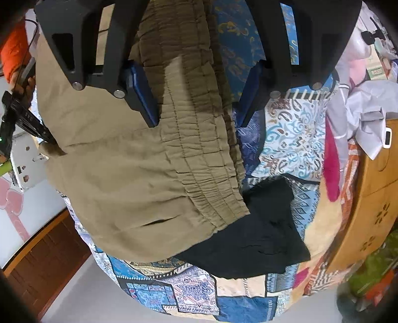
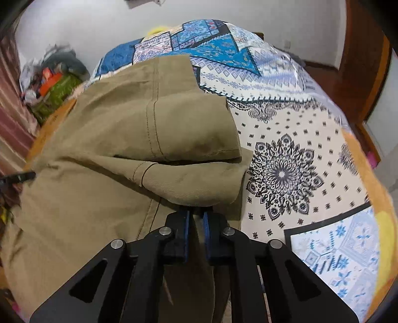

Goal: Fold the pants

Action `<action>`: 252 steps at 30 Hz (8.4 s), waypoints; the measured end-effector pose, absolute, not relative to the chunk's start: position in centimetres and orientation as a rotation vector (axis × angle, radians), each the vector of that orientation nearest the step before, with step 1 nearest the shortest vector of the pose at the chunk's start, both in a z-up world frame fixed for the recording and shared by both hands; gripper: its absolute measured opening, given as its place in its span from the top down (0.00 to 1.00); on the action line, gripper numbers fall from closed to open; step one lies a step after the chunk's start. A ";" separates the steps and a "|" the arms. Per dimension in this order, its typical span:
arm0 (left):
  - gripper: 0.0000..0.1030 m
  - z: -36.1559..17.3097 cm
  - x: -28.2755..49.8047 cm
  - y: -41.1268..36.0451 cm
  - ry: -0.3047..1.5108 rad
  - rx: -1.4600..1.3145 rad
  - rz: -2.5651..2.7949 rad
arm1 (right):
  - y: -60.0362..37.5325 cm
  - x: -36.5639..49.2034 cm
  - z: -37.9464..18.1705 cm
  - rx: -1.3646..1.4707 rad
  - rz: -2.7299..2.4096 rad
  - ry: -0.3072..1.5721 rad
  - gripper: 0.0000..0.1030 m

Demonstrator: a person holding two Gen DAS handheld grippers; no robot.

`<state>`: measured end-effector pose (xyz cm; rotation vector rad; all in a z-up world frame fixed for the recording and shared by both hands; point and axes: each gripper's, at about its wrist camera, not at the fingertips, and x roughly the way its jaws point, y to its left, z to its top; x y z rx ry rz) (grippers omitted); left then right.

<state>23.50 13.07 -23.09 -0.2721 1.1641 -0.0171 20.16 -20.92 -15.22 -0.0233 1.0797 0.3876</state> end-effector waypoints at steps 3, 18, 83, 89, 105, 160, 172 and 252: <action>0.35 -23.4 23.4 12.9 1.160 -0.264 -0.003 | -20.8 20.4 -15.3 -0.040 0.384 1.091 0.93; 0.32 -19.6 23.4 11.7 1.097 -0.112 0.037 | -21.1 18.1 -10.6 -0.138 0.446 0.938 0.56; 0.13 -22.5 33.6 21.0 1.085 -0.324 0.180 | -14.5 35.0 -7.3 -0.042 0.496 0.919 0.34; 0.13 -26.6 35.9 21.5 1.164 -0.383 0.141 | -13.0 39.4 -10.5 -0.074 0.472 0.984 0.34; 0.52 -29.0 37.3 19.6 1.192 -0.315 0.012 | -11.6 43.0 -14.6 -0.018 0.452 1.061 0.86; 0.58 -17.3 10.8 10.7 0.969 -0.009 -0.042 | -22.0 5.3 -8.7 -0.054 0.370 0.943 0.84; 0.20 -13.6 10.1 5.9 0.897 0.123 -0.092 | -16.1 5.0 -4.5 -0.116 0.552 0.801 0.46; 0.11 -21.2 13.5 11.0 1.032 -0.147 0.050 | -19.3 6.5 -10.7 0.022 0.417 0.983 0.66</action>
